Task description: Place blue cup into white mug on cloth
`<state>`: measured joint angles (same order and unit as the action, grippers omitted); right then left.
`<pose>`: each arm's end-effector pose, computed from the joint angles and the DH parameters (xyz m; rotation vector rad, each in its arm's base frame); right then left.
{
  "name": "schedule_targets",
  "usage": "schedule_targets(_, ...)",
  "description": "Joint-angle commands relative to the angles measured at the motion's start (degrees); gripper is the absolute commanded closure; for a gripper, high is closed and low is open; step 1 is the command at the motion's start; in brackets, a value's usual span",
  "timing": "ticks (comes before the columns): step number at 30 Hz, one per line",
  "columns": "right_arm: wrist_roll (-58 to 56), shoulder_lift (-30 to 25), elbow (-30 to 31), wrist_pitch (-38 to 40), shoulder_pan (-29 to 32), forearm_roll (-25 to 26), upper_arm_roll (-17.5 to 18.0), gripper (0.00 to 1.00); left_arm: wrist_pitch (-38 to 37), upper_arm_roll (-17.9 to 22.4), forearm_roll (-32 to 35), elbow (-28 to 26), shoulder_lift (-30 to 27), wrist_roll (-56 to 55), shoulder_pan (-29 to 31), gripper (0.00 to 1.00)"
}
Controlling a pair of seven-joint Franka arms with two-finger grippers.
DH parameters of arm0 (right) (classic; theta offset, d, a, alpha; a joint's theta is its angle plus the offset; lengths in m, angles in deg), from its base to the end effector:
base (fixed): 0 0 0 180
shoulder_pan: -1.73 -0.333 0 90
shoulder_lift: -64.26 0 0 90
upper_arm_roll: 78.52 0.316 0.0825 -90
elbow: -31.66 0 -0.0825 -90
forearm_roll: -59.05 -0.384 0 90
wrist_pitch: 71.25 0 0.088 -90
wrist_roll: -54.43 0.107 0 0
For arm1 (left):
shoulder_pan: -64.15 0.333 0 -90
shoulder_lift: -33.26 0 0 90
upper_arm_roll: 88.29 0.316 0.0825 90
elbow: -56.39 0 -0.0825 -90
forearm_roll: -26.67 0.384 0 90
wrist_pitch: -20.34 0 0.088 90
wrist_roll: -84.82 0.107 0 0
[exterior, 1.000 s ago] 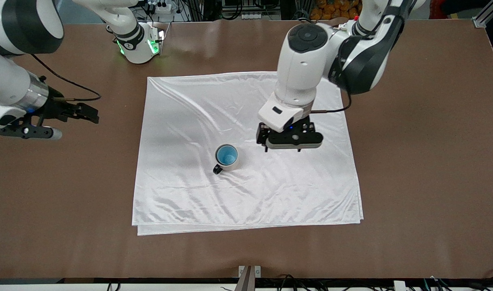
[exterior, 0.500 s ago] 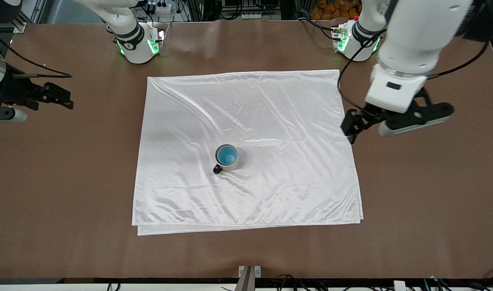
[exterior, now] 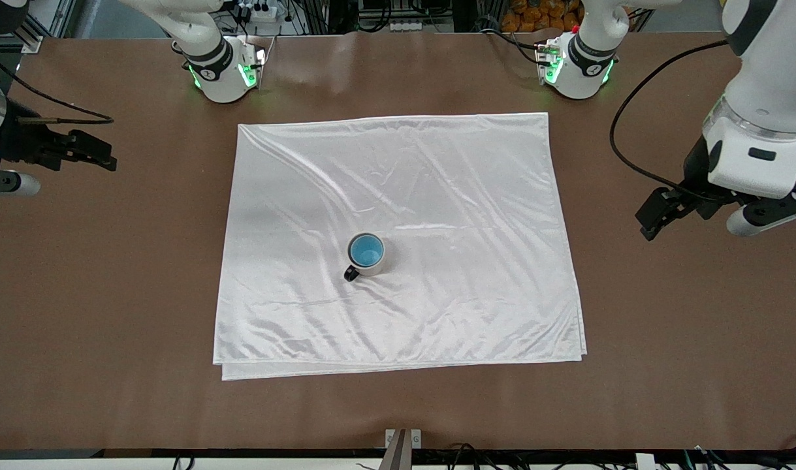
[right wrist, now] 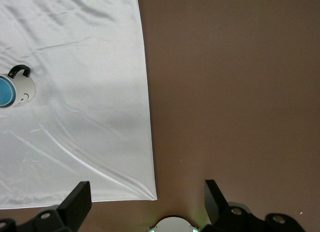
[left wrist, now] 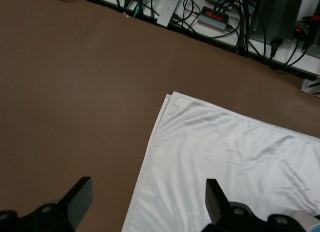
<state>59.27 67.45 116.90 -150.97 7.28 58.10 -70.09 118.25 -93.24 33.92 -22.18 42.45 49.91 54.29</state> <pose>0.5515 0.0273 0.6182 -3.1177 0.0500 0.2386 0.6014 -0.1417 0.6403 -3.0504 -0.5345 -0.3240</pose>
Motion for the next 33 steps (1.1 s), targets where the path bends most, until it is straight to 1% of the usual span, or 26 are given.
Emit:
schedule_targets(1, 1.31, 0.06, -0.95, 1.41, 0.42, 0.42, 0.8, 0.0, -4.22, -1.12, -2.77, -1.67, -3.04, 5.36, 3.62, 0.0)
schedule_targets(6, 1.31, -0.29, -0.68, 1.41, 0.16, 0.42, 0.63, 0.0, -6.6, -1.2, -5.84, -1.67, -3.48, 10.99, 6.26, 0.0)
schedule_targets(12, 1.22, -0.29, -0.51, 1.41, -0.54, 0.59, 0.19, 0.0, -7.65, -1.2, -6.02, -1.67, -3.65, 13.63, 6.7, 0.0)
schedule_targets(18, 1.22, 0.06, -0.51, 0.97, -0.54, 0.68, 0.19, 0.0, -8.88, -2.78, -6.02, -1.67, -4.01, 22.51, 9.78, 0.0)
schedule_targets(26, 1.22, 0.33, -0.68, 0.79, -0.54, 0.68, 0.27, 0.0, -8.97, -2.87, -5.85, -1.67, -4.09, 23.74, 9.69, 0.0)
schedule_targets(33, 1.22, 0.33, -0.68, 0.79, -0.54, 0.68, 0.36, 0.0, -8.97, -2.96, -6.02, -1.67, -4.09, 30.51, 9.87, 0.0)
